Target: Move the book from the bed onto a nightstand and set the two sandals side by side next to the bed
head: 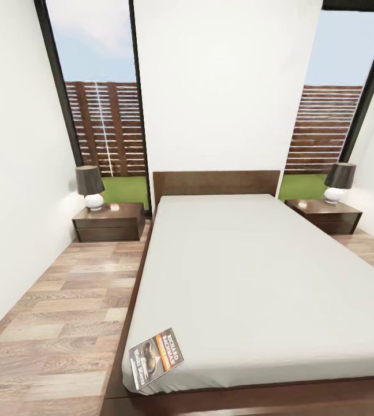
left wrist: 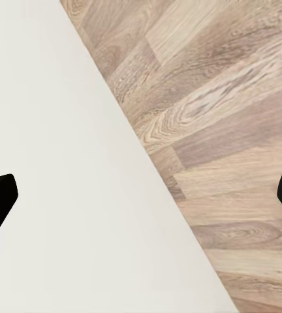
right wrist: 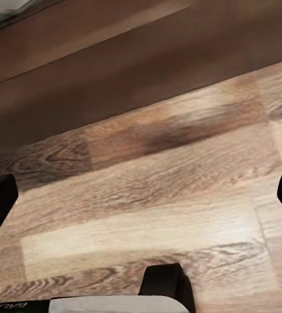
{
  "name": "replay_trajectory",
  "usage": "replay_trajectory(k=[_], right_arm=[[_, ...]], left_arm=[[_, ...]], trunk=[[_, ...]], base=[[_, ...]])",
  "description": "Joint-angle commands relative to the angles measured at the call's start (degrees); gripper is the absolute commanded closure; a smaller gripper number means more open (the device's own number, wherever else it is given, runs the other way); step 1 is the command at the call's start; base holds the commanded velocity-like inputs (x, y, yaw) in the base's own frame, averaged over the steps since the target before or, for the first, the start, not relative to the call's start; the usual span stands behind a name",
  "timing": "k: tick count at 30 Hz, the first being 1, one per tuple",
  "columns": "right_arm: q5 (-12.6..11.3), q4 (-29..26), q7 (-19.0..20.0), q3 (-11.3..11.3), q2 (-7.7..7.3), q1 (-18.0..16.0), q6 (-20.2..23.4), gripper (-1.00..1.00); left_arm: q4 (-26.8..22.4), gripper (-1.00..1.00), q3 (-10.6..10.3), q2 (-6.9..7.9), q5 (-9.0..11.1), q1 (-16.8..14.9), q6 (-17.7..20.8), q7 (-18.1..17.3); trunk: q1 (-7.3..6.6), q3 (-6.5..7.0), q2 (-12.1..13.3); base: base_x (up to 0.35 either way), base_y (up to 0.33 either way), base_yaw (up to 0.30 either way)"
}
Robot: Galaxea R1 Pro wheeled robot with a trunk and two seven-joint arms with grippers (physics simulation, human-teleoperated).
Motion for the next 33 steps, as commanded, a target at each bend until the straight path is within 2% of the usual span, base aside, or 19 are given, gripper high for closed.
replay_trajectory(k=[1,5,9,14,31,33], right_arm=[[-0.41,0.09,1.67,0.34,0.03,-0.12,0.03,-1.00],[-0.40,0.14,4.05,1.15,0.08,-0.23,0.03,-1.00],[-0.32,0.20,8.61,2.05,0.13,-0.34,-0.02,-1.00],[-0.24,0.31,11.25,2.41,0.11,-0.39,-0.04,-1.00],[-0.29,0.62,12.90,2.54,0.01,-0.42,-0.04,-1.00],[-0.27,0.63,12.85,2.56,0.04,-0.42,-0.05,-1.00]], left_arm=[[-0.06,-1.00,-0.48,-0.09,0.50,0.00,-0.05,0.16],[-0.06,-1.00,-0.47,-0.26,0.50,0.02,0.00,0.16],[-0.06,-1.00,-0.47,-0.52,0.50,0.03,0.05,0.16],[-0.05,-1.00,-0.45,-0.71,0.50,0.05,0.07,0.16],[-0.05,-1.00,-0.38,-0.87,0.51,0.04,0.08,0.16],[-0.05,-1.00,-0.38,-0.87,0.51,0.04,0.08,0.16]], trunk=[[-0.01,-0.06,-0.03],[-0.01,-0.06,-0.03],[-0.01,-0.06,-0.03],[-0.01,-0.06,-0.03],[-0.01,-0.06,-0.03],[-0.44,0.30,0.77]], base=[[0.000,0.000,0.000],[0.000,0.000,0.000],[0.000,0.000,0.000],[0.000,0.000,0.000],[0.000,0.000,0.000],[0.000,0.000,0.000]])
